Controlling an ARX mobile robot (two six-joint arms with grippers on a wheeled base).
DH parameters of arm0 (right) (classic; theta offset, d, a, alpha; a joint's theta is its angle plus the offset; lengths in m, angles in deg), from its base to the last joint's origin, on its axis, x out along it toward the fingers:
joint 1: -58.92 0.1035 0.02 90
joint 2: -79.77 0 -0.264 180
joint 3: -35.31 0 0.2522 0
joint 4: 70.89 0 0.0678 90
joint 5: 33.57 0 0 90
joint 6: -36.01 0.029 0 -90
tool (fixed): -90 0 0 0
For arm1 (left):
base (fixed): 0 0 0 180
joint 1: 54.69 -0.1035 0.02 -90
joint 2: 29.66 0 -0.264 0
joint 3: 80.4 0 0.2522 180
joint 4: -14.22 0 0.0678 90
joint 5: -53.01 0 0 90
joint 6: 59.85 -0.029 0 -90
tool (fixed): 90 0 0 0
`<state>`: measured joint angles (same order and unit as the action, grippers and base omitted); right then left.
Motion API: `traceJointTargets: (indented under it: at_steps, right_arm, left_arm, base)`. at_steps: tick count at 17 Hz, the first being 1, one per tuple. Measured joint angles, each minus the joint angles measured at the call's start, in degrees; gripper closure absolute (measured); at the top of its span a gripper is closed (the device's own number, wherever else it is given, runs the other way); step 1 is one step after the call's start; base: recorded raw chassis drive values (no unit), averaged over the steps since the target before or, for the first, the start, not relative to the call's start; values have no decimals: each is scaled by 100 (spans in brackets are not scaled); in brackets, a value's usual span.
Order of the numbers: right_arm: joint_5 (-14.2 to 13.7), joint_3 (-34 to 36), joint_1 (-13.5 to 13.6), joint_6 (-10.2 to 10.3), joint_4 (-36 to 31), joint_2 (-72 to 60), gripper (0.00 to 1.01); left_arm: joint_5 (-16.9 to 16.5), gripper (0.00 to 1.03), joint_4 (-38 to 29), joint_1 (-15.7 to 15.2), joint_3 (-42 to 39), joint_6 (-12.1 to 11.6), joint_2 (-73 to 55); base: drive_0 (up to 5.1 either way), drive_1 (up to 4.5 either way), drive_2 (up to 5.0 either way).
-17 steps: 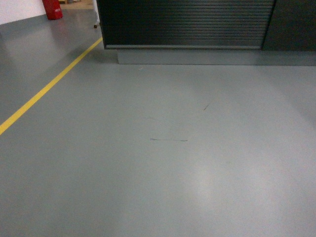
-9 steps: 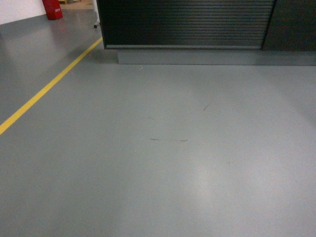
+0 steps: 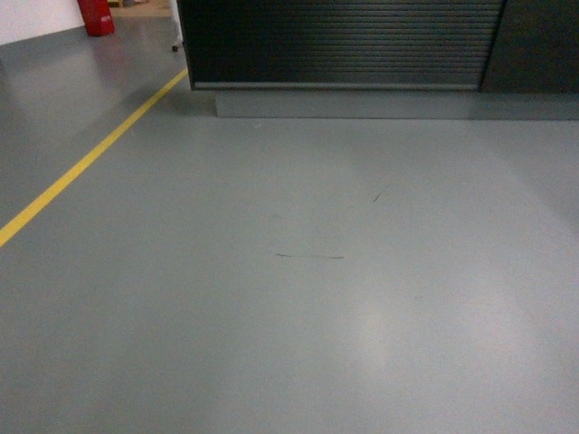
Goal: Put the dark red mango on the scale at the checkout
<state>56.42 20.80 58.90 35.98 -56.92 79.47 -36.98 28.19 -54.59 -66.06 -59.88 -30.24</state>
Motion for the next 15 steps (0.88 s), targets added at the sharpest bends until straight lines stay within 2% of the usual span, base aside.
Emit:
traceJointTargets:
  at_steps: [2,15]
  right_arm:
    - [0,0,0,0,-2,0,3]
    - [0,0,0,0,4,0,3]
  left_arm:
    - [0,5,-2,0,0,0,2]
    - [0,5,2,2,0,0,0]
  base:
    - [-2,247,-251]
    - [1,423,-422]
